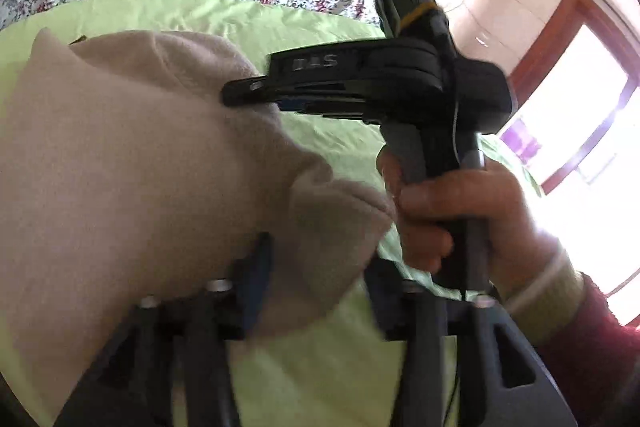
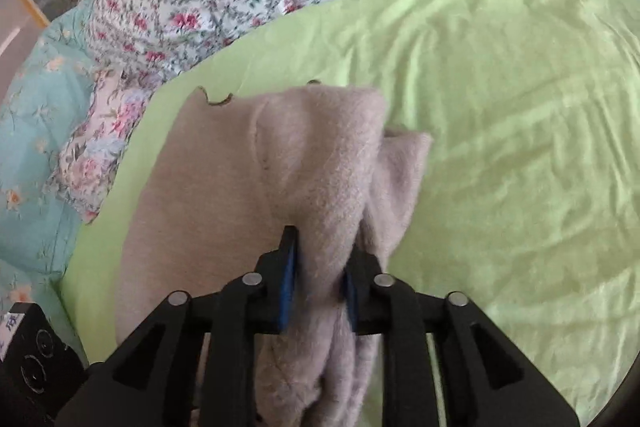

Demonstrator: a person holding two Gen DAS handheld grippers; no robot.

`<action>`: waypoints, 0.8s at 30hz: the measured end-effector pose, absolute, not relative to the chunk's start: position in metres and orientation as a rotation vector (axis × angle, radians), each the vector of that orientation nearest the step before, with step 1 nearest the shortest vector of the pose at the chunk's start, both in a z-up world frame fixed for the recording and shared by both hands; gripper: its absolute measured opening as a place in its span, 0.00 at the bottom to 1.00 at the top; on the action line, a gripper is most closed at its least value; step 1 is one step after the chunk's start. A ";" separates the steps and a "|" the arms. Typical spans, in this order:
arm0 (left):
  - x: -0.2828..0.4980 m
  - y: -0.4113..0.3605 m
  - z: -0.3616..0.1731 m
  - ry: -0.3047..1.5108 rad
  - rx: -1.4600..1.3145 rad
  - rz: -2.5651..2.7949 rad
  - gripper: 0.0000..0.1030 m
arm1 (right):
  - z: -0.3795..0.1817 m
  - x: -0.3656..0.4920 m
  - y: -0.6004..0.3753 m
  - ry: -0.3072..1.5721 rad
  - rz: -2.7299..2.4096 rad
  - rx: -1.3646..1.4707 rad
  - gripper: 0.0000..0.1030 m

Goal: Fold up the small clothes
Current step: 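Fold the sweater over with the left gripper while the right gripper holds the fold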

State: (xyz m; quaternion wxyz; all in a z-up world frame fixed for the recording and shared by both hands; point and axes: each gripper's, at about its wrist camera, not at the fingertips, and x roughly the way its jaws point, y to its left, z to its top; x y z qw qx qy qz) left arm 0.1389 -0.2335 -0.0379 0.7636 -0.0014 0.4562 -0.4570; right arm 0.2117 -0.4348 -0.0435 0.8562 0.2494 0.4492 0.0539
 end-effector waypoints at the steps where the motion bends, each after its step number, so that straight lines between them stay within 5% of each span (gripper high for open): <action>1: 0.135 -0.225 -0.032 0.983 -0.007 -0.994 0.61 | -0.041 0.207 -0.436 0.935 0.101 0.532 0.28; 3: 0.126 -0.203 -0.015 0.954 -0.024 -0.988 0.74 | -0.035 0.194 -0.440 0.915 0.069 0.550 0.42; 5: 0.127 -0.182 -0.004 0.930 -0.037 -0.959 0.81 | -0.034 0.181 -0.445 0.891 0.077 0.587 0.69; 10: 0.162 -0.131 0.001 0.933 -0.107 -0.818 0.84 | -0.043 0.171 -0.444 0.919 0.144 0.686 0.74; 21: 0.277 -0.130 -0.084 1.229 -0.326 -0.778 0.87 | -0.076 0.201 -0.440 1.011 0.196 0.722 0.74; 23: 0.279 -0.132 -0.083 1.197 -0.329 -0.787 0.73 | -0.082 0.206 -0.436 1.032 0.230 0.747 0.46; 24: 0.276 -0.133 -0.079 1.184 -0.316 -0.791 0.65 | -0.084 0.208 -0.434 1.038 0.233 0.773 0.44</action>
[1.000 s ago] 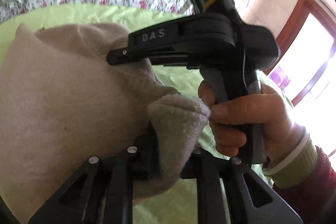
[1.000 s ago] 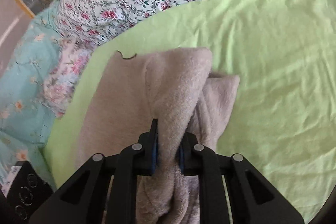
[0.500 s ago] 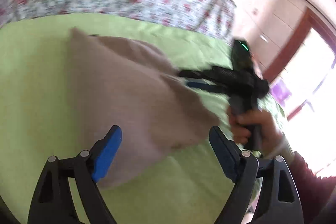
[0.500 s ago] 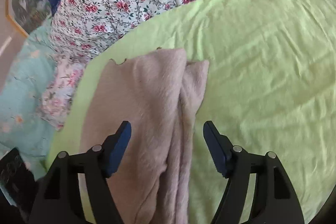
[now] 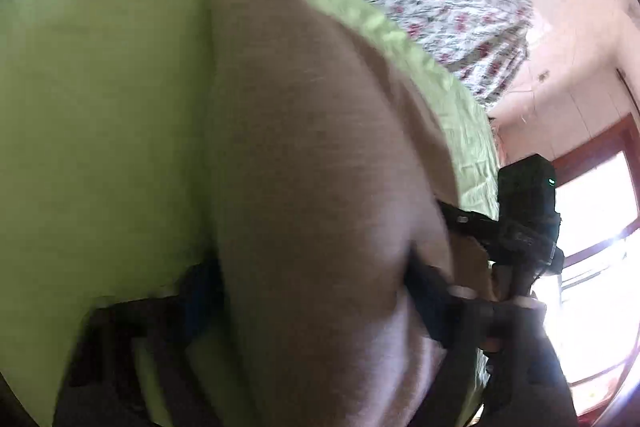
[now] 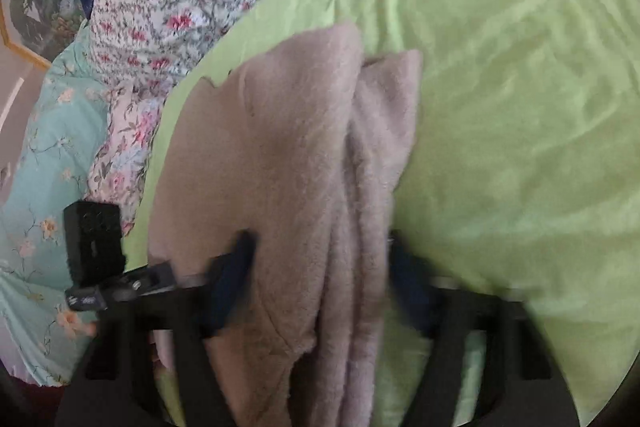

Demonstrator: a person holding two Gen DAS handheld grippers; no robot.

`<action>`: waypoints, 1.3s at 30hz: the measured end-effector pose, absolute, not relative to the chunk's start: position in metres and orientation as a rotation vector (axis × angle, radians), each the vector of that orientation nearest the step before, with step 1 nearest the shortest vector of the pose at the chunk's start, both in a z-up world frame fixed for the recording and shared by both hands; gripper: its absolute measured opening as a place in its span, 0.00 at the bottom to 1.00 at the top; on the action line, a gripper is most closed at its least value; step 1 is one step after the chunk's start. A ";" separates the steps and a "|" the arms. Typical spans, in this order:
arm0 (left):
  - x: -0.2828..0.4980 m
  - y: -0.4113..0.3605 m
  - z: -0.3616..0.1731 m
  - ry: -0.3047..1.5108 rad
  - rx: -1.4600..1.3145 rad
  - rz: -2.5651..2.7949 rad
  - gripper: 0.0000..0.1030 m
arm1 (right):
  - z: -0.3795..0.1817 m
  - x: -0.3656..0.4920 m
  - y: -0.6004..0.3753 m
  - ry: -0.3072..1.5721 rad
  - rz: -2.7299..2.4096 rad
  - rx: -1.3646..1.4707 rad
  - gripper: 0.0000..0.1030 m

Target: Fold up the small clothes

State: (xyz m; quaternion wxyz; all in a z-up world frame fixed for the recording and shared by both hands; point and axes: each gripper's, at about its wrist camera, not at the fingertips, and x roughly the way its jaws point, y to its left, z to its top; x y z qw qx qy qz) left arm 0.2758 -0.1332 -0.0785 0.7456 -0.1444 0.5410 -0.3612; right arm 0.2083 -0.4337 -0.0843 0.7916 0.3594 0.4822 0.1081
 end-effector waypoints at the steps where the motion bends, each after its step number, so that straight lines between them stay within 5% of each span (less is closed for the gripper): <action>1: 0.272 -0.133 -0.074 1.166 -0.303 -0.788 0.56 | -0.083 0.208 -0.431 1.034 0.227 0.760 0.40; 4: 0.256 -0.123 -0.051 1.095 -0.276 -0.796 0.46 | -0.065 0.202 -0.418 1.001 0.215 0.717 0.34; 16: 0.171 0.019 0.003 0.973 -0.248 -0.658 0.45 | -0.027 0.192 -0.288 0.894 0.474 0.646 0.31; 21: 0.163 0.049 -0.052 1.079 -0.271 -0.580 0.56 | -0.056 0.198 -0.246 1.015 0.444 0.574 0.32; 27: 0.161 0.069 -0.045 1.041 -0.347 -0.567 0.66 | -0.048 0.197 -0.250 1.028 0.396 0.560 0.46; 39: 0.174 0.084 -0.028 0.959 -0.280 -0.425 0.65 | -0.024 0.258 -0.251 0.960 0.316 0.550 0.47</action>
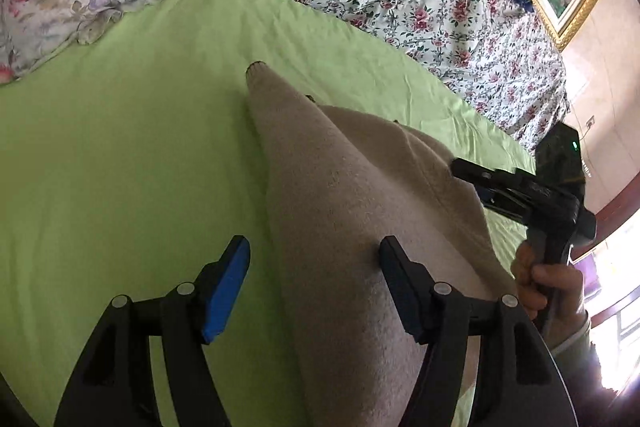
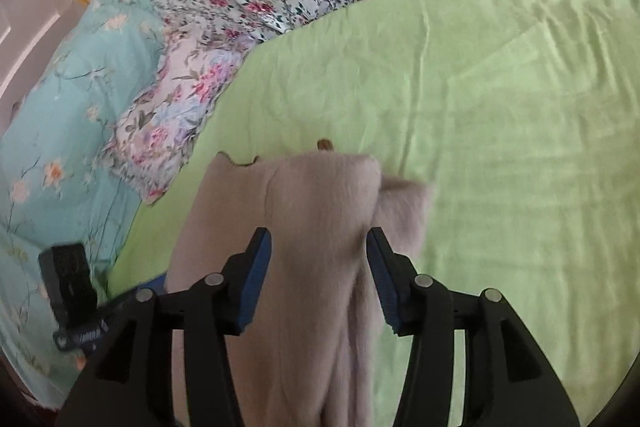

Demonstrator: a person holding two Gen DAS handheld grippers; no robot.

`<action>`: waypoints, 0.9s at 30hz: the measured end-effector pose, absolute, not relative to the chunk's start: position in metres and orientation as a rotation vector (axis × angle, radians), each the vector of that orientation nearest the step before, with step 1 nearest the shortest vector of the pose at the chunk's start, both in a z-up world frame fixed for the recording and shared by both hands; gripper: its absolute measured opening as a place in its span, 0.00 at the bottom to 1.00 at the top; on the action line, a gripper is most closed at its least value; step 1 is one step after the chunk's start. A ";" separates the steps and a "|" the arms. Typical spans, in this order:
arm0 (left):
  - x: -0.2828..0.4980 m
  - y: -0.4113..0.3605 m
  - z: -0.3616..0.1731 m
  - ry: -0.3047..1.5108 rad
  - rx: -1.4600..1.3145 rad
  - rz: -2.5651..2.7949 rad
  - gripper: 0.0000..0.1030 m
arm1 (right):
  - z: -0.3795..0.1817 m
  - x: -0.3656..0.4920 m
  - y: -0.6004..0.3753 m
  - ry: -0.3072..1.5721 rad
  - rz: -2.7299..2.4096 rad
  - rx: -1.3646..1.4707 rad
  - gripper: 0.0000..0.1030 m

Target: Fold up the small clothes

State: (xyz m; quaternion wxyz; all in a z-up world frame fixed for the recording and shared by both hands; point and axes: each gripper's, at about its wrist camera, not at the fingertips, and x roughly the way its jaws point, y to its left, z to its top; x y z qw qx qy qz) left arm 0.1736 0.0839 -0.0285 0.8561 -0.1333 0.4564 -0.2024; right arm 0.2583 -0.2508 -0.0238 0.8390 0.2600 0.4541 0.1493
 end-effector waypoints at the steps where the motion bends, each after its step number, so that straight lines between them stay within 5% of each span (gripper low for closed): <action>1: 0.173 0.081 -0.028 0.961 -0.265 -0.422 0.61 | -0.026 0.262 -0.247 0.968 0.319 0.541 0.27; 2: 0.173 0.078 -0.028 0.959 -0.257 -0.426 0.58 | -0.026 0.263 -0.246 0.966 0.322 0.545 0.09; 6: 0.167 0.056 -0.027 0.952 -0.166 -0.429 0.55 | 0.001 0.238 -0.263 0.807 0.317 0.590 0.09; 13: 0.167 0.047 -0.042 0.968 -0.141 -0.401 0.61 | -0.043 0.244 -0.267 0.957 0.234 0.549 0.13; 22: 0.101 0.052 0.002 0.877 -0.145 -0.557 0.56 | 0.020 0.179 -0.250 0.865 0.279 0.558 0.14; 27: 0.066 0.034 -0.009 0.877 -0.076 -0.618 0.56 | 0.003 0.126 -0.210 0.938 0.400 0.590 0.15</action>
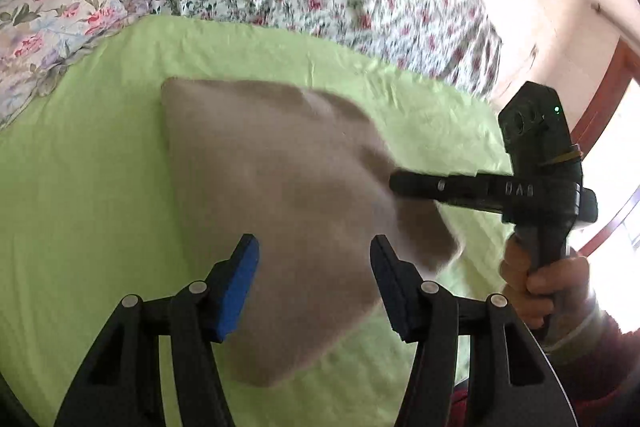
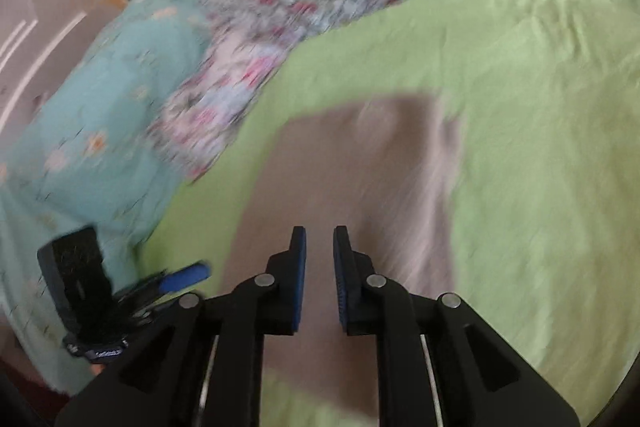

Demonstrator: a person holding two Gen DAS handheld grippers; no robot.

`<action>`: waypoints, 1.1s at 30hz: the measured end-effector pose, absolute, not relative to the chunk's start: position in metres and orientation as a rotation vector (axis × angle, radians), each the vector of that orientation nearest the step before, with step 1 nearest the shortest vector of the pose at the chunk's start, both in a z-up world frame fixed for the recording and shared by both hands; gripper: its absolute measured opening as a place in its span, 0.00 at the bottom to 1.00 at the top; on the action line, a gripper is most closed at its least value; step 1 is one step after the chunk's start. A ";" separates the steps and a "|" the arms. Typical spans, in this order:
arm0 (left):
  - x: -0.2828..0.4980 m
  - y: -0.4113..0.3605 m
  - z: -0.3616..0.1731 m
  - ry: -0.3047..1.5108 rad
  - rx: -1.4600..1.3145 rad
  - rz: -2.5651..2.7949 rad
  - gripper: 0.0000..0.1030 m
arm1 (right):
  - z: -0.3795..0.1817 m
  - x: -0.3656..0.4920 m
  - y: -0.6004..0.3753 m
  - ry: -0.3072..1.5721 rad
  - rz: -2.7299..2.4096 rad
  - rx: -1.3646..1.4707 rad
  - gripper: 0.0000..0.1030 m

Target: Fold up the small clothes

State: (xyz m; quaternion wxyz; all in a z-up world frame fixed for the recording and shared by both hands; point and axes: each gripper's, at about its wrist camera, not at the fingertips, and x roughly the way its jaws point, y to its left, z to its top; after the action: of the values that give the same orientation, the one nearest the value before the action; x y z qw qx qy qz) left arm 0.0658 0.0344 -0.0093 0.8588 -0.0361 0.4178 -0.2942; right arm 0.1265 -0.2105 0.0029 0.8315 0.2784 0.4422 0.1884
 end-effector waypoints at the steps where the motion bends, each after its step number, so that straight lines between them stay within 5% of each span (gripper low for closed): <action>1: 0.065 0.032 -0.022 0.915 -0.075 -0.613 0.55 | -0.006 0.122 -0.207 0.965 0.371 0.559 0.15; 3: 0.063 0.030 -0.040 0.955 -0.088 -0.614 0.54 | -0.027 0.115 -0.205 1.019 0.239 0.442 0.14; 5: 0.058 0.027 -0.052 0.953 -0.070 -0.603 0.54 | -0.046 0.108 -0.218 1.014 0.203 0.437 0.00; 33: 0.021 0.038 -0.063 0.963 -0.087 -0.579 0.55 | -0.036 0.061 -0.203 0.955 0.093 0.268 0.01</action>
State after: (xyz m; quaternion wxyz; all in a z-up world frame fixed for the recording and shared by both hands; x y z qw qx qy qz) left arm 0.0206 0.0378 -0.0630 0.8454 -0.0413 0.4565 -0.2743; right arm 0.0608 -0.2035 -0.0357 0.8786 0.1284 0.4579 0.0444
